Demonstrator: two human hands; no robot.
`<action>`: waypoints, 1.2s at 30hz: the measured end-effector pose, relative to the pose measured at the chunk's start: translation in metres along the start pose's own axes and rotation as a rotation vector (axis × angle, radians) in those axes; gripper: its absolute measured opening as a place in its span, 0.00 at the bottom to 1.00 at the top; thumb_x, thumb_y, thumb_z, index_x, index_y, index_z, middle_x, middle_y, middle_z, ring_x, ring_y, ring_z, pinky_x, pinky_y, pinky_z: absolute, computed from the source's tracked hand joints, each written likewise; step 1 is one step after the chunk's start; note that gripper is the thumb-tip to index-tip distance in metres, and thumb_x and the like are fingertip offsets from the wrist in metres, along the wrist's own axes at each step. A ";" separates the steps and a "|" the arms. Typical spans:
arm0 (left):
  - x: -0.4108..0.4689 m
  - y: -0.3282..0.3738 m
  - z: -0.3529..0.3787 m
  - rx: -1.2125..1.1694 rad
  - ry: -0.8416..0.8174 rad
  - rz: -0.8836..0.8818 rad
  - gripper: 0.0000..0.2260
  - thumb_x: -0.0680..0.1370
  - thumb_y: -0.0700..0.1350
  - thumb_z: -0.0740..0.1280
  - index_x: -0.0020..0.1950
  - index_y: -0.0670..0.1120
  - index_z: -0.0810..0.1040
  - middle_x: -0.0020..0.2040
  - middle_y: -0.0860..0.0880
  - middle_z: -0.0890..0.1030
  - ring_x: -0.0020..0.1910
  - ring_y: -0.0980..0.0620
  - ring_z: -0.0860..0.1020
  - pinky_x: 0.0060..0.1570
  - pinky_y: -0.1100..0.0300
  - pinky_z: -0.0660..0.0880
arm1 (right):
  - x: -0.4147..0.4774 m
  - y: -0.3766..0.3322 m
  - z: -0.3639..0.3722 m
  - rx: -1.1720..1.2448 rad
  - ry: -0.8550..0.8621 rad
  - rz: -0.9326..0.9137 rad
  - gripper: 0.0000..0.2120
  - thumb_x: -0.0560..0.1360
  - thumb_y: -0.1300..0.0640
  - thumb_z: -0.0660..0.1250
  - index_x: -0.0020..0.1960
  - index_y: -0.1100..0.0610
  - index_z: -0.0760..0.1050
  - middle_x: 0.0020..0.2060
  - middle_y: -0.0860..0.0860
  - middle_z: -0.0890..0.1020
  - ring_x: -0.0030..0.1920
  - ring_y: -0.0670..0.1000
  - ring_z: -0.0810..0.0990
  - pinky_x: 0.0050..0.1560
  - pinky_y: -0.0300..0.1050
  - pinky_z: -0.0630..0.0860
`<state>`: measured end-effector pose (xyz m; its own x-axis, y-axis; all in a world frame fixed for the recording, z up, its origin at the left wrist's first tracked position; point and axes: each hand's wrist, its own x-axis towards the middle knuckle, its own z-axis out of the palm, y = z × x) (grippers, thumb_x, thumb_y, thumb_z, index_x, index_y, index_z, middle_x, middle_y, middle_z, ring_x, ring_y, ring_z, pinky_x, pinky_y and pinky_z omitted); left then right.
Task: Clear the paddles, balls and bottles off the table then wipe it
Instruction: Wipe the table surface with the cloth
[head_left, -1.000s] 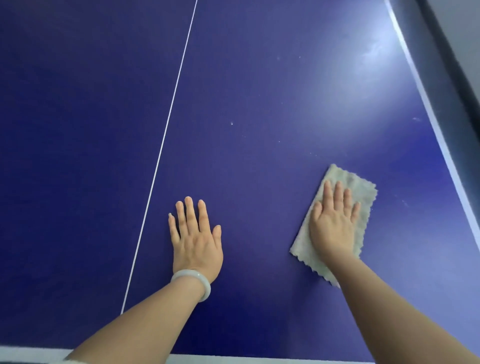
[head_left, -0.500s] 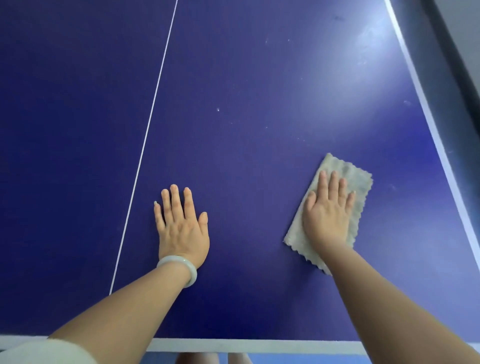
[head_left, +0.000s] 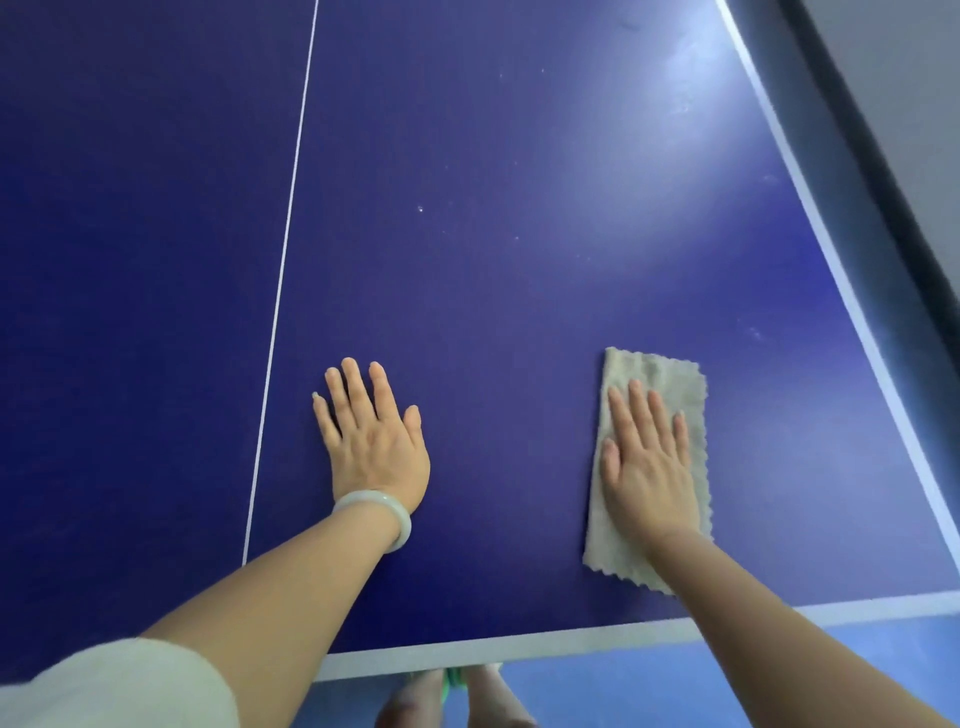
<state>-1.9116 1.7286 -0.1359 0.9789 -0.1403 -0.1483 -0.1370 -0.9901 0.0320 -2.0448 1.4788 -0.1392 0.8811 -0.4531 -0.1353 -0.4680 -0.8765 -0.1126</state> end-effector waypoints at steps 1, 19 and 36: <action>0.000 0.000 0.000 -0.002 0.002 0.001 0.29 0.83 0.55 0.48 0.81 0.42 0.49 0.80 0.39 0.49 0.79 0.39 0.46 0.77 0.40 0.46 | 0.003 -0.002 0.002 0.031 0.013 0.154 0.30 0.79 0.47 0.39 0.81 0.47 0.45 0.81 0.47 0.47 0.80 0.49 0.42 0.79 0.55 0.41; -0.055 0.062 -0.012 -0.278 -0.002 0.184 0.27 0.84 0.52 0.53 0.80 0.43 0.51 0.81 0.43 0.48 0.80 0.45 0.45 0.78 0.51 0.47 | -0.036 -0.005 0.007 0.005 0.019 0.031 0.30 0.79 0.47 0.41 0.81 0.49 0.45 0.80 0.48 0.46 0.80 0.49 0.42 0.78 0.55 0.40; -0.090 0.162 0.020 -0.040 0.034 -0.073 0.34 0.81 0.61 0.47 0.80 0.41 0.50 0.80 0.39 0.51 0.80 0.41 0.47 0.77 0.42 0.46 | 0.009 0.120 -0.014 0.046 0.013 0.064 0.30 0.81 0.47 0.43 0.81 0.50 0.46 0.80 0.49 0.46 0.80 0.51 0.42 0.78 0.56 0.39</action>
<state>-2.0247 1.5809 -0.1374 0.9908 -0.0663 -0.1183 -0.0592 -0.9963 0.0620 -2.0921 1.3668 -0.1406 0.8502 -0.5100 -0.1309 -0.5254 -0.8375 -0.1497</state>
